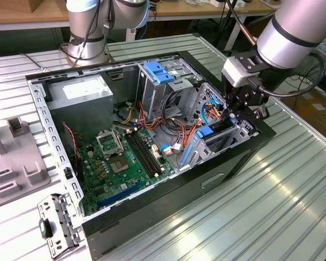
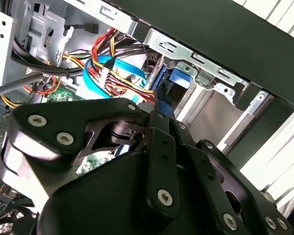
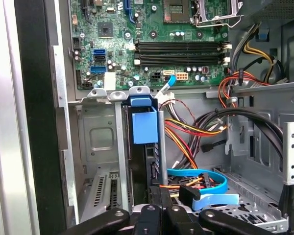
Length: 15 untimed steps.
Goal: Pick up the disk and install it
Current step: 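Insert the first disk wire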
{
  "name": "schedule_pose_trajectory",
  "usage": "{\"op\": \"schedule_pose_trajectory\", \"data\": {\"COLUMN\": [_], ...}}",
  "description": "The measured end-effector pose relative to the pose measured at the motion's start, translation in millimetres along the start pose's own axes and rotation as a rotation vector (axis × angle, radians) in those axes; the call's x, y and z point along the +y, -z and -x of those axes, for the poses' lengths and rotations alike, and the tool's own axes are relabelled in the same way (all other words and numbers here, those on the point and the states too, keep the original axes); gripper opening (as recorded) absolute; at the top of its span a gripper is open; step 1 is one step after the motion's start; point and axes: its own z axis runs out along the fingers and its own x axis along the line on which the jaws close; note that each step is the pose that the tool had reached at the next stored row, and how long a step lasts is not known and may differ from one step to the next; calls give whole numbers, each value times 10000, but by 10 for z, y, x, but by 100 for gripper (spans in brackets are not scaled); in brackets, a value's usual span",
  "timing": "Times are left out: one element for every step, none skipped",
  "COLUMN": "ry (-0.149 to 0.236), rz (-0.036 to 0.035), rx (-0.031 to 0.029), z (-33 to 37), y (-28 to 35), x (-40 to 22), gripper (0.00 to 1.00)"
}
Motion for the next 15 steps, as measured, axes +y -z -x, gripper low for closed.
{"op": "schedule_pose_trajectory", "data": {"ry": [-1,-3,-3,-2,-3,-3,-3,-3,-3,-4,-3,-3,-4,-4,-2], "rz": [4,12,17,19,21,21,21,21,21,21,21,21,21,21,21], "rx": [-3,-1,5,8,8,4,2,0,-5,-8,-1,0,-2,-1,-1], "z": [-1,-4,-5,-6,-7,-8,-9,-10,-9,-8,-6,-5,-4,-2,-1], "y": [-11,-30,-42,-48,-53,-56,-57,-54,-49,-42,-25,-16,-7,3,9], "x": [1,3,3,3,3,4,3,3,3,2,1,0,0,-2,-7], "gripper": [11,11,11,11,11,11,11,11,11,11,11,11,11,11,11]}}
